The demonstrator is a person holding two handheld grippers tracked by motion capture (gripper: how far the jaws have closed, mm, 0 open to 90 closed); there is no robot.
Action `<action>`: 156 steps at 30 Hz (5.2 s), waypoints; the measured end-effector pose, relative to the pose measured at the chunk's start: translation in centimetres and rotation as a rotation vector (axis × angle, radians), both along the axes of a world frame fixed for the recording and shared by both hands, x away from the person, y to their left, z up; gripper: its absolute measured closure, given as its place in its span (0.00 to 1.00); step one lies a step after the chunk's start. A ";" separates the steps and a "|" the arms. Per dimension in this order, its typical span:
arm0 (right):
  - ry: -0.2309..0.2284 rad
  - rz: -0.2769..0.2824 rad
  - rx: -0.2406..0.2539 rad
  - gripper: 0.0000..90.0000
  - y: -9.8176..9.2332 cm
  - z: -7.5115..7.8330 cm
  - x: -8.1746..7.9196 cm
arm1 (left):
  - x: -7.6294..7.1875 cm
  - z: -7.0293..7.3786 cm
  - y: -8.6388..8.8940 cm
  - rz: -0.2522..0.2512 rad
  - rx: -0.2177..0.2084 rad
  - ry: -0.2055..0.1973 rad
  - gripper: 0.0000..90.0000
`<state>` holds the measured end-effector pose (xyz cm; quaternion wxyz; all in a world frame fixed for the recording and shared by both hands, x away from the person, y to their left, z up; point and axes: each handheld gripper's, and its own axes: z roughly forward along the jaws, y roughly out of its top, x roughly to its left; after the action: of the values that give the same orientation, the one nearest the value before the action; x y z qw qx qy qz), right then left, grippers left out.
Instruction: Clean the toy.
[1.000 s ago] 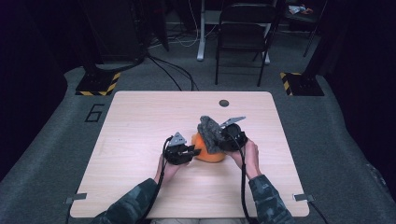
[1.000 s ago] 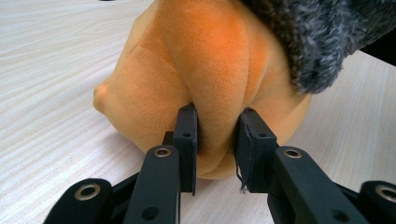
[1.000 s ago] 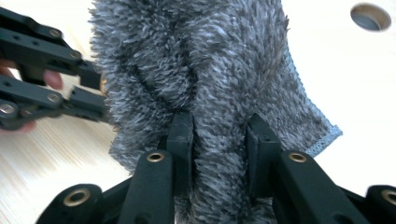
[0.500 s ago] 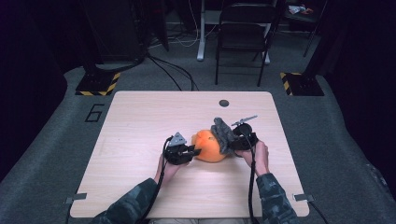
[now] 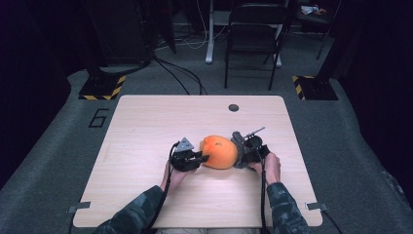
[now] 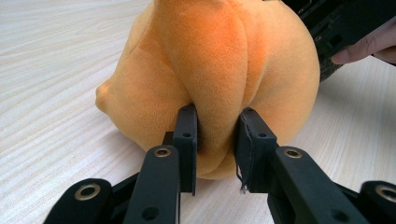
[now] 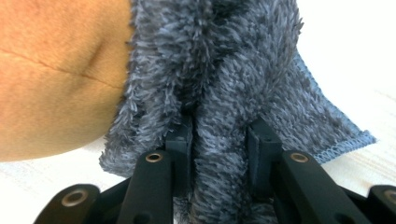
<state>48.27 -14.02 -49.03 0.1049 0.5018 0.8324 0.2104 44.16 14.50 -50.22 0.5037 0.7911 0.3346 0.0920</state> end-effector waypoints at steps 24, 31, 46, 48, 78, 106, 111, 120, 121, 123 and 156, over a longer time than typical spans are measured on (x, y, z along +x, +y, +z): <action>-0.170 0.093 0.167 0.77 2.7 6.5 -2.0 | 0.3 0.1 0.2 0.001 0.000 -0.009 0.64; -0.178 0.090 0.164 0.77 2.9 6.5 -2.0 | -0.8 0.7 -1.0 0.002 0.124 -0.064 0.40; -0.224 0.043 0.189 0.77 2.0 7.0 -2.1 | -0.9 0.7 -1.3 0.065 0.003 -0.024 0.77; -0.241 0.051 0.185 0.78 2.0 7.9 -2.4 | -0.8 1.0 -1.0 0.073 -0.020 -0.006 0.78; -0.206 0.137 0.086 0.77 4.3 6.9 -2.6 | -0.6 1.0 -1.1 0.016 0.026 0.008 0.69; 0.007 -0.024 0.051 0.79 -1.0 1.6 0.0 | -0.1 0.6 -0.3 -0.016 -0.017 0.010 0.68; -0.086 -0.014 0.082 0.79 -1.3 5.3 -0.7 | -0.1 0.6 -0.3 -0.009 -0.019 0.008 0.67; -0.268 0.099 0.244 0.79 2.0 10.5 -3.1 | -0.5 0.8 -0.7 -0.007 -0.002 -0.008 0.67; -0.266 0.104 0.245 0.79 2.7 10.6 -3.3 | -0.5 0.9 -0.8 -0.008 0.006 -0.015 0.67; -0.276 0.114 0.254 0.79 3.8 10.7 -3.5 | -0.6 0.9 -0.9 -0.002 0.001 -0.011 0.67; -0.196 0.072 0.035 0.78 3.6 6.8 -2.6 | -0.6 0.9 -1.2 -0.003 0.039 -0.031 0.68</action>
<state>45.64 -10.44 -42.26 0.1695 0.4503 0.8318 0.2768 43.53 13.35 -49.36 0.4933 0.7999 0.3236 0.1099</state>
